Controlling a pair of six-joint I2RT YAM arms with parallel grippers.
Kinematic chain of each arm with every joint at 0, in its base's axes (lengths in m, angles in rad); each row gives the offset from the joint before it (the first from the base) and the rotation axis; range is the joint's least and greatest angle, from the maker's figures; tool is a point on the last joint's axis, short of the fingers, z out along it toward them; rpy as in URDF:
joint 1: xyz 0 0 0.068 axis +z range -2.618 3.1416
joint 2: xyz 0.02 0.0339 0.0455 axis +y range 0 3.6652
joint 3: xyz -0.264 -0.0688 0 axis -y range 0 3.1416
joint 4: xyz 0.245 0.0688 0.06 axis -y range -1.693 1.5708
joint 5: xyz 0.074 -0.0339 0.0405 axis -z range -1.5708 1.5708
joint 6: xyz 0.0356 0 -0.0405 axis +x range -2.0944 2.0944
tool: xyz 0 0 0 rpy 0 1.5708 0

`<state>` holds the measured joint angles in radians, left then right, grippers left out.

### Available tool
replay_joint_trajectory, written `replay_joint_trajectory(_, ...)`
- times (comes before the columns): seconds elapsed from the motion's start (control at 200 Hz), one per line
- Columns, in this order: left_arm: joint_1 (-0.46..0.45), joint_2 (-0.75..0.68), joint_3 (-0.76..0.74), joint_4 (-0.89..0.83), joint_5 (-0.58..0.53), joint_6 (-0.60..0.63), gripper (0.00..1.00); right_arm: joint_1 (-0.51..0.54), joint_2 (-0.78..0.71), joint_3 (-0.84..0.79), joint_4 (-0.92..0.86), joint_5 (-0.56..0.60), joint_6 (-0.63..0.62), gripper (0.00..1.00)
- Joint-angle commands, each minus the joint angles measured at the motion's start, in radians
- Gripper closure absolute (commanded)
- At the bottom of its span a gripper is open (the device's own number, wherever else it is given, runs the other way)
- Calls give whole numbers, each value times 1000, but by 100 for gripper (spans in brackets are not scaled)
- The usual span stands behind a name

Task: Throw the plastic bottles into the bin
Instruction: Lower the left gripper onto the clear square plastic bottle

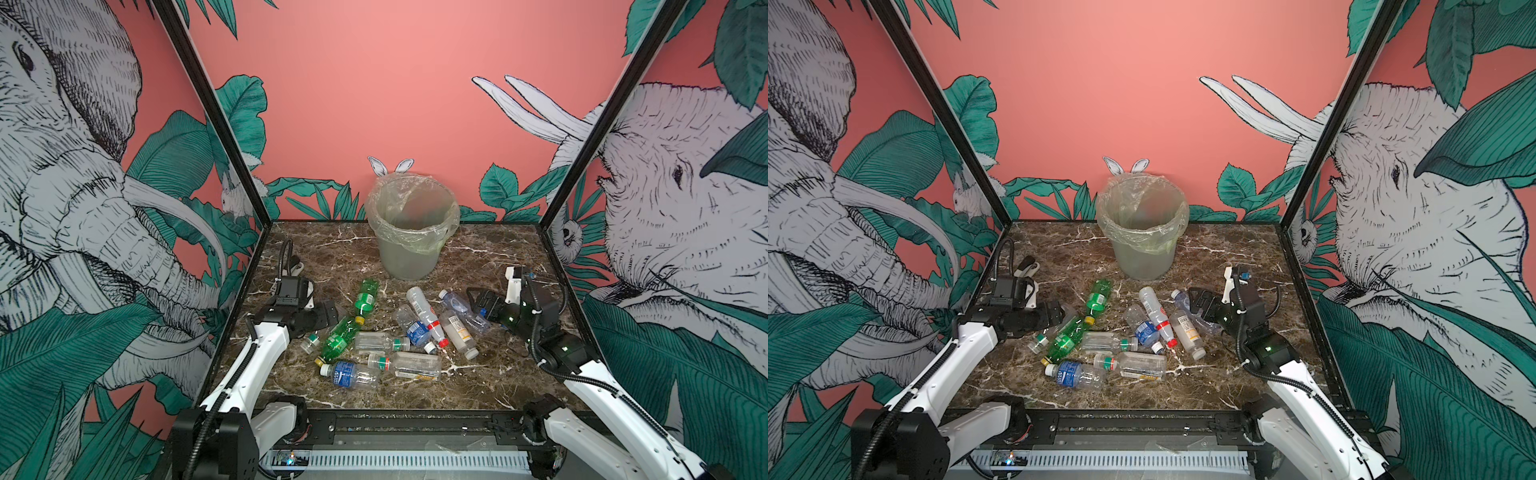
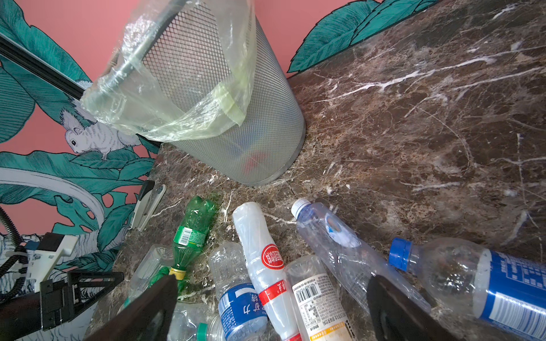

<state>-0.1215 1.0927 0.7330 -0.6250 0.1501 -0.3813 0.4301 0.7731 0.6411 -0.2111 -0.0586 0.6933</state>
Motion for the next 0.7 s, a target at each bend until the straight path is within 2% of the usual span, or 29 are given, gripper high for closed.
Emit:
replay_joint_trajectory(0.0,-18,18,-20,24,-18,18,1,0,-18,-14,2,17,15,1)
replay_joint_trajectory(0.305,-26,115,7,34,-41,63,1,0,-23,-23,7,26,25,1)
replay_joint_trajectory(0.695,-27,229,22,104,-84,61,5,-1,4,-29,26,23,47,1)
